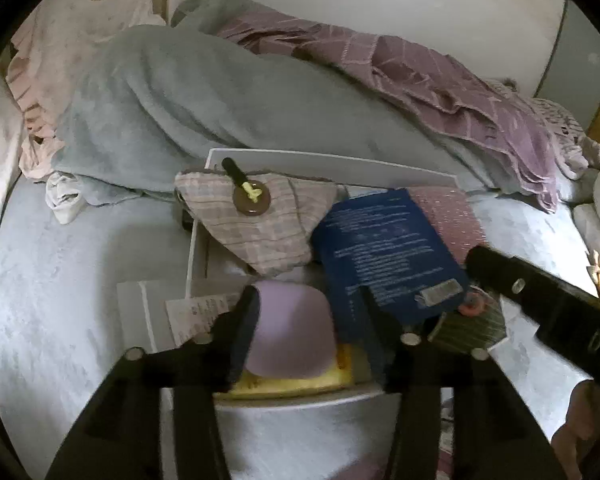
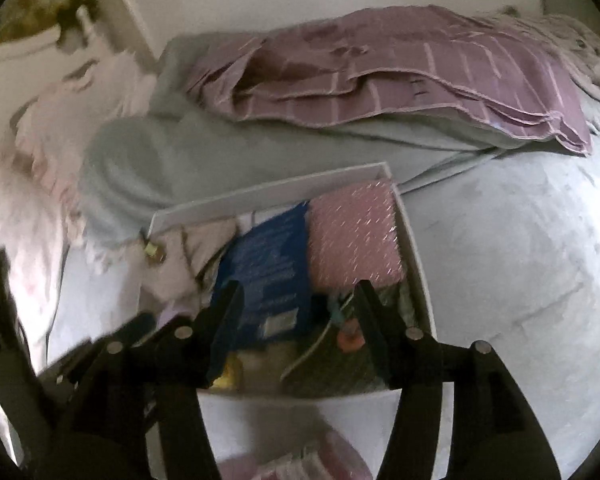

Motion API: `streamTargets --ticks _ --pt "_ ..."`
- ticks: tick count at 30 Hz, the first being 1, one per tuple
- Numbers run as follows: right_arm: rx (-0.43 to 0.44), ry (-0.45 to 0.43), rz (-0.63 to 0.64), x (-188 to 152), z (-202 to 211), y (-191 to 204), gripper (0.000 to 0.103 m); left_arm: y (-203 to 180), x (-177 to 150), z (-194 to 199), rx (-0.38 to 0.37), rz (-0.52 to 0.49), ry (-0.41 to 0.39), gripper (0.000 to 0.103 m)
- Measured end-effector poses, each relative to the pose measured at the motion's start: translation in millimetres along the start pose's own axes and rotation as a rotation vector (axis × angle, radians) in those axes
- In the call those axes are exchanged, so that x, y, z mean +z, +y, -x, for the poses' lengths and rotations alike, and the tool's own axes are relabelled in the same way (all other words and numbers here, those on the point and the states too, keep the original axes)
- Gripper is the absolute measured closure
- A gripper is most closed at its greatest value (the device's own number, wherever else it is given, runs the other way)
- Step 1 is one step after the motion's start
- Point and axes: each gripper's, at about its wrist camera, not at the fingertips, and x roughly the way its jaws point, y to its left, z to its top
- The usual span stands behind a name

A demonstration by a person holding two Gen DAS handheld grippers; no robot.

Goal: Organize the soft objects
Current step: 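Carry the pouch into the tray and open the left tool while the right tool releases the blue packet there, then move both tools down beside the pink jar on the bed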

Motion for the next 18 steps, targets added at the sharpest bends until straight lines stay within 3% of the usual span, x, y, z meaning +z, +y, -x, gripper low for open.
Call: streamTargets --ticks 7,10,12,14,16,18 --pt "0.008 0.05 0.056 -10.7 27.8 4.7 0.044 -3.4 -12.5 25.8 -0.019 0.007 0.01 0.042" --pt "-0.002 0.035 0.161 -26.8 45.4 9.2 0.044 -4.6 -30.9 43.3 -0.045 0.008 0.02 0.029" --pt "-0.053 -0.036 0.239 -44.9 64.8 6.9 0.044 -10.4 -44.1 55.4 0.012 -0.028 0.016 0.028" --pt "-0.089 -0.109 0.249 -60.3 81.5 -0.2 0.043 -14.2 -58.4 72.6 0.029 -0.041 -0.059 0.028" --pt "-0.079 -0.196 0.252 -81.3 98.9 -9.7 0.039 -16.1 -75.8 88.7 0.027 -0.046 -0.105 0.026" --pt "-0.067 -0.228 0.237 -95.1 106.4 -16.7 0.03 -16.2 -88.5 93.6 0.031 -0.048 -0.107 0.022"
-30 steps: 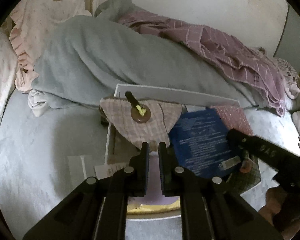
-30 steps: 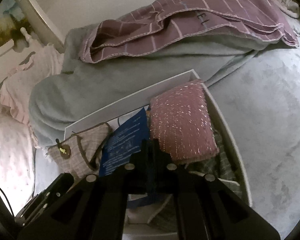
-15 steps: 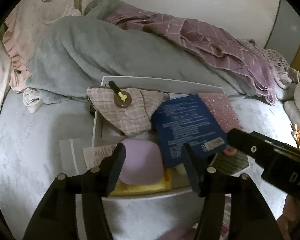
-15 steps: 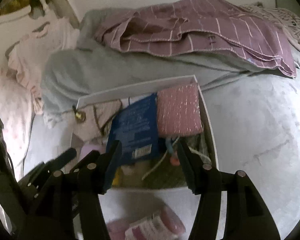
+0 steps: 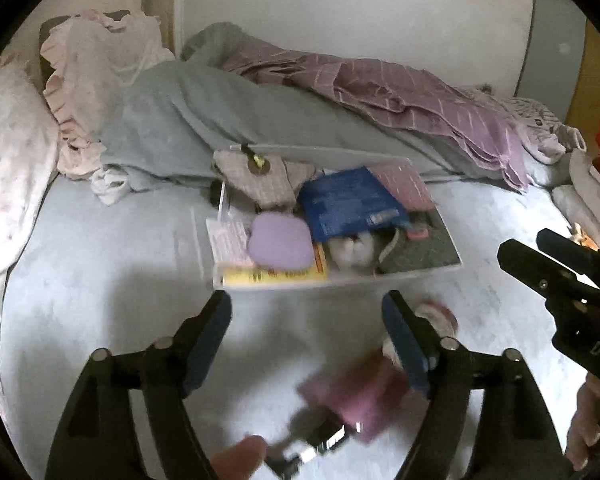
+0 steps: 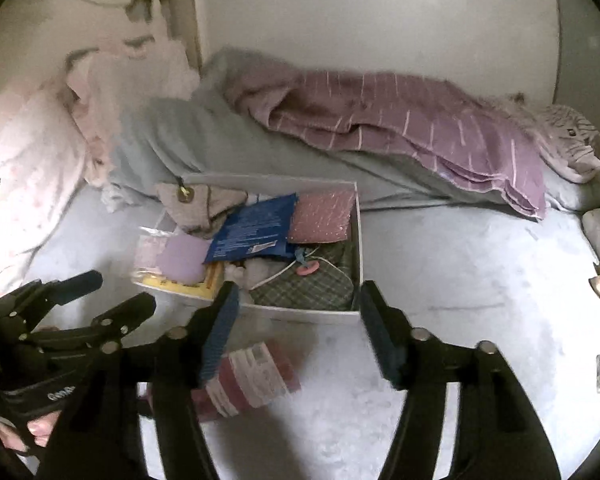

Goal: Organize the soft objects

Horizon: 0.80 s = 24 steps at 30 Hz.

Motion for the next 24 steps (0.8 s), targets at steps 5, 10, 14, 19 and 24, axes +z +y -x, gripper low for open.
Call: streamTargets --ticks 5,10,14,19,24 --pt "0.011 -0.023 -0.074 -24.3 -3.9 -5.5 0.03 -12.6 -29.8 -6.4 0.114 -0.123 -0.04 0.022" --pt "0.032 0.008 -0.089 -46.5 -28.8 0.9 0.03 4.7 -41.4 -30.2 0.009 0.006 0.032 0.023" --pt "0.016 -0.011 -0.074 -66.5 -38.5 10.4 0.03 27.6 -49.3 -39.2 -0.075 0.127 0.042 0.023" --pt "-0.046 -0.076 0.014 -84.3 -36.9 33.5 0.03 19.1 -56.9 -37.2 0.006 0.046 -0.016 0.024" --pt "-0.056 -0.093 0.027 -87.4 -36.2 35.6 0.027 21.7 -57.5 -38.1 0.009 0.026 -0.027 0.024"
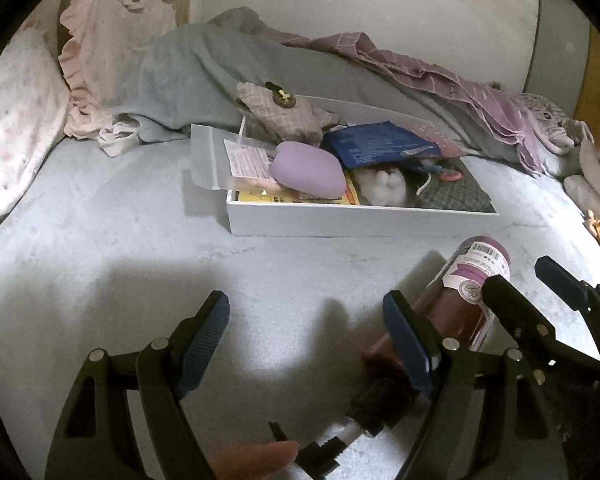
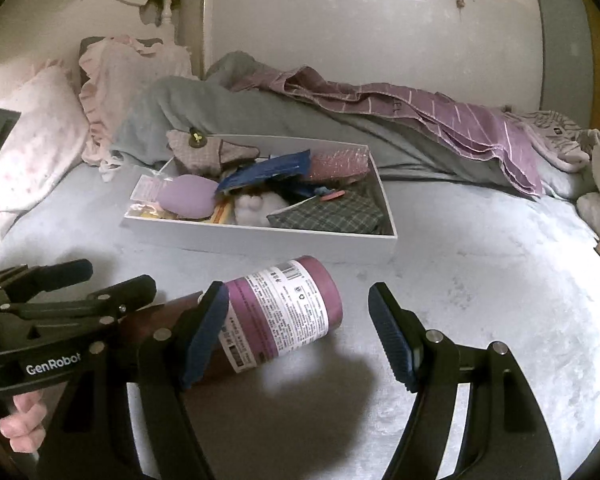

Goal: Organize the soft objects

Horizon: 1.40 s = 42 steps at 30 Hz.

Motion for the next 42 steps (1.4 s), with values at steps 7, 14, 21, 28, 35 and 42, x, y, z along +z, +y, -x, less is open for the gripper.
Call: streamTargets --ticks 7,14,21,28,35,42 --pt "0.042 0.033 -0.077 0.8 -6.9 -17.9 0.023 -1.0 -1.4 2.4 0.009 -0.022 -0.007 0.024" --pt "0.026 0.03 -0.064 0.9 -5.7 -16.9 0.023 2.8 -0.8 -0.8 0.011 -0.01 0.008 0.024" --pt "0.022 0.027 -0.061 0.2 -5.1 -17.4 0.023 2.3 -2.0 -2.1 0.039 -0.022 0.001 0.024" --pt "0.01 0.02 -0.052 -0.4 -3.0 -16.8 0.023 2.5 -1.9 -2.0 0.045 -0.027 -0.001 0.024" --pt "0.008 0.019 -0.051 -0.6 -2.8 -16.7 0.023 3.3 -1.7 -2.3 0.044 -0.021 0.002 0.023" --pt "0.004 0.018 -0.047 -0.7 -2.5 -16.3 0.022 2.9 -2.2 -2.5 0.047 -0.022 -0.003 0.023"
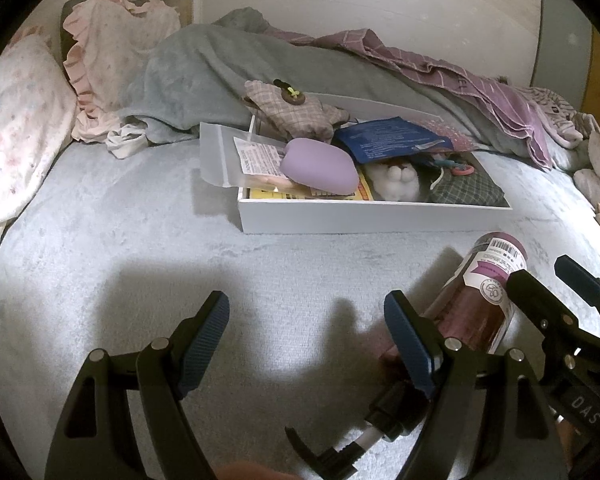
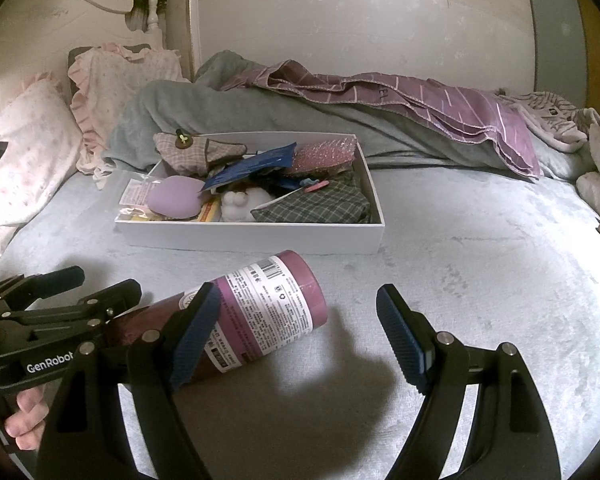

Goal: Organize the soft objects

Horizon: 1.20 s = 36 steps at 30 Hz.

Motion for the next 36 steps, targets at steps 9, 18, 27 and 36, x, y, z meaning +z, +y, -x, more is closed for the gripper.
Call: streamTargets --ticks 9,18,27,36 --pt "-0.008 -0.003 0.007 -0.3 0.5 1.2 0.022 -1.0 0.0 0.5 0.006 -0.006 -0.006 0.023" --pt "0.002 0.001 -0.004 -0.5 -0.3 -0.4 0.022 -1.0 0.0 1.5 0.007 -0.004 -0.009 0.022" --pt "-0.002 -0.001 -0.001 -0.8 -0.2 -0.4 0.021 -1.2 -0.6 2.7 0.012 -0.006 -0.015 0.022" --pt "-0.004 -0.002 0.0 -1.2 0.1 0.1 0.021 -2.8 -0.3 2.6 0.015 -0.007 -0.025 0.022"
